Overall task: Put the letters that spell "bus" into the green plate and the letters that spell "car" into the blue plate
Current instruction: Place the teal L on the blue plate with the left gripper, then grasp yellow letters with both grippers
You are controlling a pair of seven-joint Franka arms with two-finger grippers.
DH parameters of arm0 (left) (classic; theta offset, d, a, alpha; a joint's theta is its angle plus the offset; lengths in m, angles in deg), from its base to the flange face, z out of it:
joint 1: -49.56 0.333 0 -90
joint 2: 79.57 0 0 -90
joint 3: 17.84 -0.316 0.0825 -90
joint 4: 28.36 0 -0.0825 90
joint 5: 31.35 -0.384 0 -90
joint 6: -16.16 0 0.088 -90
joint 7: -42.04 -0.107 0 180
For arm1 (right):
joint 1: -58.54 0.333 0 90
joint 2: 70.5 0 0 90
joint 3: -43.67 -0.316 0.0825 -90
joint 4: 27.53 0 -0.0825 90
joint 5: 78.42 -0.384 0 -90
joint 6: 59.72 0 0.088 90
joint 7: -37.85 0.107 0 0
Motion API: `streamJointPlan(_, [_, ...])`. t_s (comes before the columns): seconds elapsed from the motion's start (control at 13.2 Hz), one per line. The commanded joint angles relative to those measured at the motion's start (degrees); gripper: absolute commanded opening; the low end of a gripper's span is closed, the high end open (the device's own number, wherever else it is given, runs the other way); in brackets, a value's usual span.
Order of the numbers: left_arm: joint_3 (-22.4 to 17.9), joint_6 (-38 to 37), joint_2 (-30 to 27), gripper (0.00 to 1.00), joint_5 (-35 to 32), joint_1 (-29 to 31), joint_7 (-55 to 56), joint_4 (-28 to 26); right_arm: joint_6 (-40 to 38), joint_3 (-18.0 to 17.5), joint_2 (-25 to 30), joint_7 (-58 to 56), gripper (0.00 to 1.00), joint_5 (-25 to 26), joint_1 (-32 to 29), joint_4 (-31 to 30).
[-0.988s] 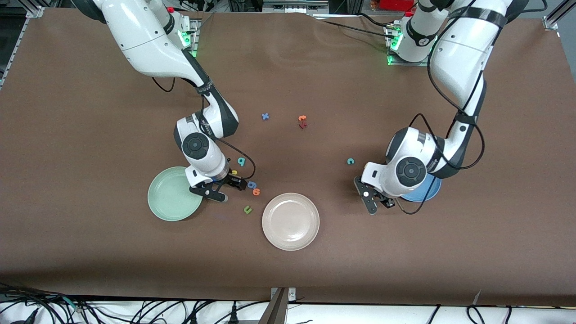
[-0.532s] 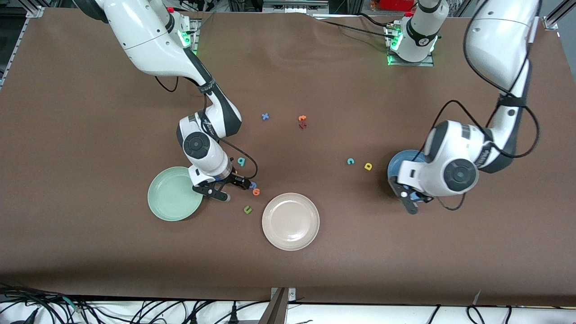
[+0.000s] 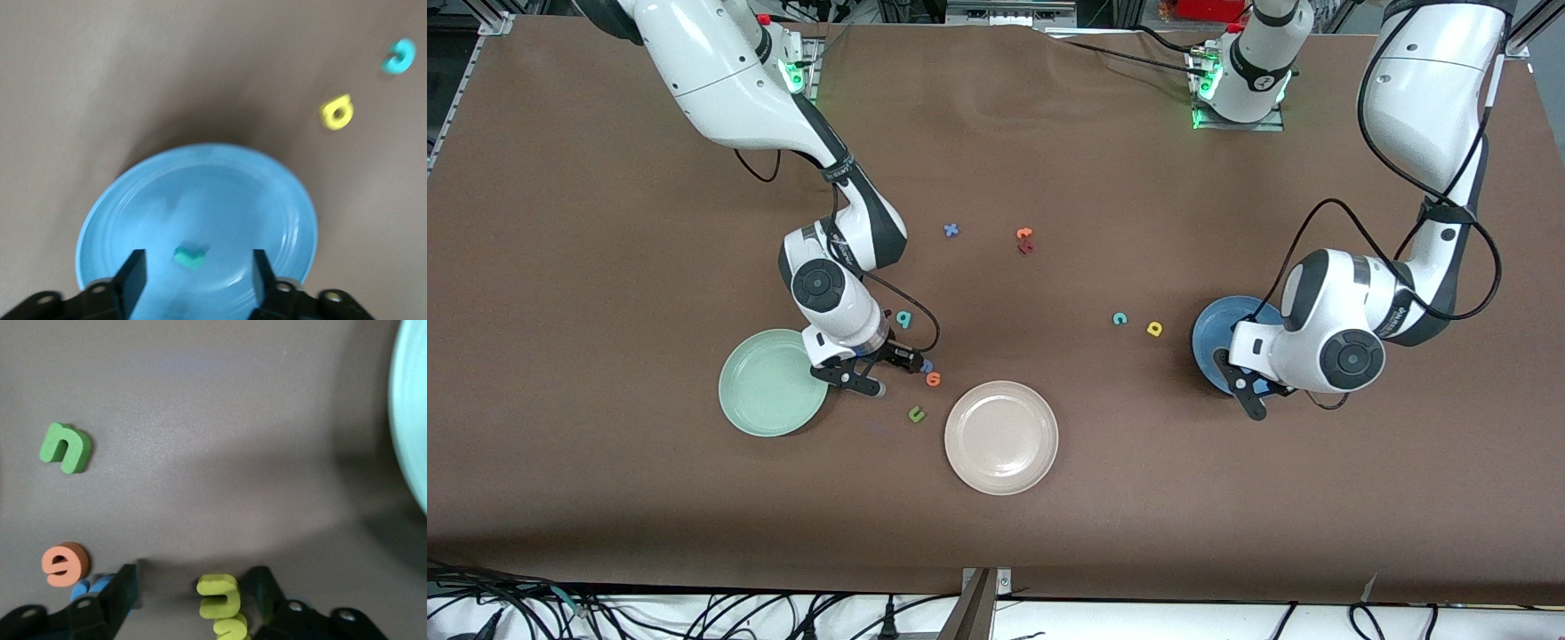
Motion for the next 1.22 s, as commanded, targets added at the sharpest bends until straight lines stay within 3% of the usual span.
streamJointPlan(0.0, [3.7,-1.8,-1.5,1.0,-0.7,-0.4,10.1,-0.5,0.4,-0.2,-0.9,-0.4,0.54,-0.3,0.2,0.4])
streamJointPlan(0.38, [6.9,-1.0,-0.6,1.0,-0.7,-3.4,28.4,-1.8,0.4,-0.2,-0.9,-0.5,0.21,-0.2,0.1,0.5])
streamJointPlan(0.61, [7.0,8.6,-0.9,1.0,-0.7,-4.2,33.7,-8.9,0.4,-0.1,-0.7,-0.9,0.0,-0.4,0.1,0.5])
streamJointPlan(0.76, [7.0,13.9,-1.5,1.0,-0.8,-4.1,33.8,-13.2,0.2,0.0,-0.1,-1.1,0.0,-0.9,-0.2,0.6])
streamJointPlan(0.99, [6.9,17.1,-1.0,0.92,-1.5,-5.3,33.9,-14.2,-4.5,0.1,2.1,-2.8,0.0,-1.1,-1.0,2.8])
streamJointPlan(1.14, [6.9,17.5,-0.9,0.76,-1.9,-5.4,33.9,-15.0,-10.4,1.2,3.8,-7.8,0.0,-1.2,-1.6,4.4])
